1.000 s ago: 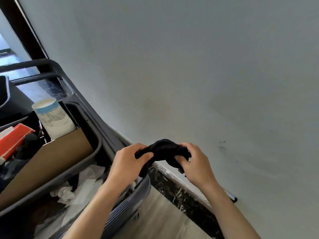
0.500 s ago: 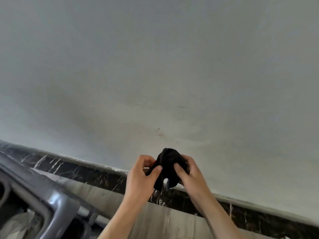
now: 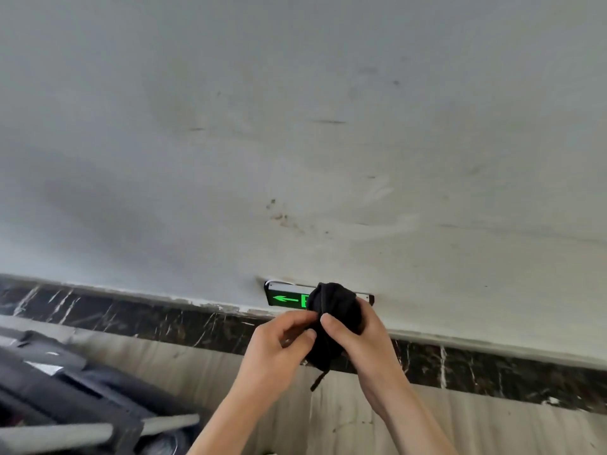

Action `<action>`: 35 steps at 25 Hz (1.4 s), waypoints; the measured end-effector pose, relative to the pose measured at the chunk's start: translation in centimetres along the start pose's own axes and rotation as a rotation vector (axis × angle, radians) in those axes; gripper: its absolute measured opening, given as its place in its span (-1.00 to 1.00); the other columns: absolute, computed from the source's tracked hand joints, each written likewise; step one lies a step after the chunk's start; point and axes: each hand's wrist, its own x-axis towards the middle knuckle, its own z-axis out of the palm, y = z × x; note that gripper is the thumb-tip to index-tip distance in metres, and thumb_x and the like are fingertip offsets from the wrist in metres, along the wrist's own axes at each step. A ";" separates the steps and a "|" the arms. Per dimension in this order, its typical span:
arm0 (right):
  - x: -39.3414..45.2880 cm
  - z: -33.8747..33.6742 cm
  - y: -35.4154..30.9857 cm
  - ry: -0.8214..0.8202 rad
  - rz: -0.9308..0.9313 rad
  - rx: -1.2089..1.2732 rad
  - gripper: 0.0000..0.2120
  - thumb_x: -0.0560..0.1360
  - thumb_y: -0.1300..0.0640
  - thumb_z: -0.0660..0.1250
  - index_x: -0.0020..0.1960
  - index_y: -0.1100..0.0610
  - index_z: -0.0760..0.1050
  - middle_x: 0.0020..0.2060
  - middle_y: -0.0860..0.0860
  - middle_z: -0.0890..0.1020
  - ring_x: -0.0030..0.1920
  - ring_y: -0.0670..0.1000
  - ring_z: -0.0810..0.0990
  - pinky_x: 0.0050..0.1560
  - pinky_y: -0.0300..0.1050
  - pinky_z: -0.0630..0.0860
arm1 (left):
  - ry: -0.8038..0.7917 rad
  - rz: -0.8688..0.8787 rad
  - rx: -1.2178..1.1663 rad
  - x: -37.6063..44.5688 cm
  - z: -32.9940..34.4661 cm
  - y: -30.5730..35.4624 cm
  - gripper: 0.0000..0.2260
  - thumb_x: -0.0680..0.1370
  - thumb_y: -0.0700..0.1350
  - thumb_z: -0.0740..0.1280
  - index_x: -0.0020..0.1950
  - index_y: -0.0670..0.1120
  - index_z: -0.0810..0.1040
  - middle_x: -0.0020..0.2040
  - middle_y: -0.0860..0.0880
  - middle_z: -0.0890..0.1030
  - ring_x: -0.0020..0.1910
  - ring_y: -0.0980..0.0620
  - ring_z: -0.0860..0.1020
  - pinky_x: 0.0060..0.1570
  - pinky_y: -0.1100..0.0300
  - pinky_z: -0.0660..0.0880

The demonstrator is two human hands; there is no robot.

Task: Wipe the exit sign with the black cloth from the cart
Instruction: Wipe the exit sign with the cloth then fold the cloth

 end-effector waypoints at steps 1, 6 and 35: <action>1.4 0.2 1.7 -0.017 -0.004 -0.006 -0.57 0.26 0.02 0.52 0.12 -0.09 0.56 0.00 -0.06 0.71 0.04 -0.08 0.67 0.09 -0.06 0.58 | 0.005 -0.003 -0.027 1.3 0.2 -1.9 -0.53 0.54 -0.36 0.33 -0.11 0.25 0.72 -0.04 0.12 0.75 0.01 0.11 0.68 0.09 0.10 0.59; 8.2 0.8 10.5 0.037 -0.011 -0.005 -0.53 0.27 0.03 0.52 0.16 -0.08 0.54 0.02 -0.07 0.70 0.05 -0.08 0.66 0.13 -0.02 0.57 | 0.035 0.024 -0.058 7.3 1.7 -11.2 -0.57 0.58 -0.32 0.30 -0.09 0.24 0.72 -0.05 0.13 0.74 0.01 0.14 0.67 -0.01 0.28 0.56; 23.4 5.4 29.0 0.374 -1.016 -0.974 -0.36 0.24 0.19 0.54 0.27 0.01 0.39 0.09 0.00 0.64 0.04 0.05 0.54 0.09 -0.03 0.48 | 0.888 1.727 1.335 35.2 -0.6 -19.2 -0.46 0.61 0.09 0.07 0.59 0.02 0.16 0.54 0.00 0.23 0.57 -0.07 0.15 0.52 -0.17 0.00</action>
